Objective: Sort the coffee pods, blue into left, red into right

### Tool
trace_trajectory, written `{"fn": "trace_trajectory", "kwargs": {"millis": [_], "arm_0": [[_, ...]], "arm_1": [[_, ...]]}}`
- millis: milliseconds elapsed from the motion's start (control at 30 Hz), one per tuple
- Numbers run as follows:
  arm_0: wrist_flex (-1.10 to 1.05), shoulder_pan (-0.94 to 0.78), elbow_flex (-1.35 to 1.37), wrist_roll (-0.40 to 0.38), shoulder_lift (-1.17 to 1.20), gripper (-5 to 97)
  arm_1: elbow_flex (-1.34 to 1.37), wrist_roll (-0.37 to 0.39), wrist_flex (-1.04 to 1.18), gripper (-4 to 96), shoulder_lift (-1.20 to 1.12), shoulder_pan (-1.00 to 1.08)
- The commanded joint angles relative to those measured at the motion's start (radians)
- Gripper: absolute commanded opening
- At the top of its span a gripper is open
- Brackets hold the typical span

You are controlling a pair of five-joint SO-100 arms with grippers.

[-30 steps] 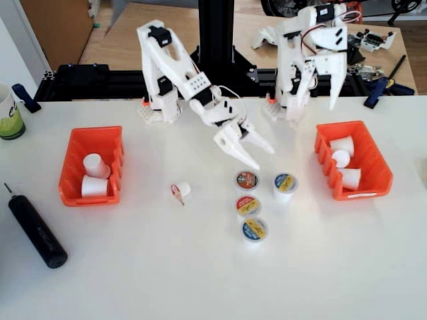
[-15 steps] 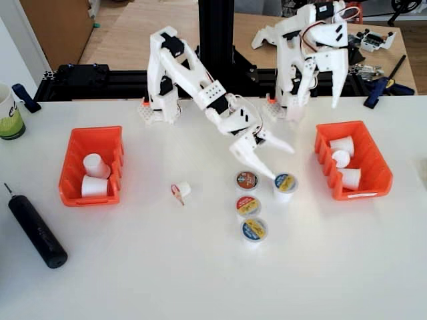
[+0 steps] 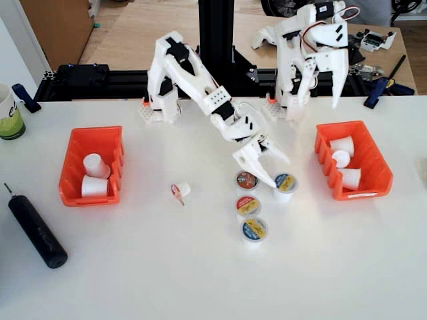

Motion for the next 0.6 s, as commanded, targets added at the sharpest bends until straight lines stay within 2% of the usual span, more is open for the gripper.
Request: {"fn": "trace_trajectory", "kwargs": {"millis": [0,133,400,567], "arm_0": [[0.003,0.014,-0.058,-0.002,0.002,33],[0.014,0.018,-0.071,-0.008,0.002,32],[0.166,0.026,-0.201,-0.012,-0.046,32],[0.367,0.025,-0.383,-0.011,-0.126,33]], "arm_1": [[-0.003,0.006,-0.002,31.5,0.002,-0.005],[-0.003,0.006,0.003,31.4,0.002,-0.005],[-0.002,0.003,0.009,31.5,0.002,-0.005],[-0.002,-0.002,0.009,31.5,0.002,-0.005]]}}
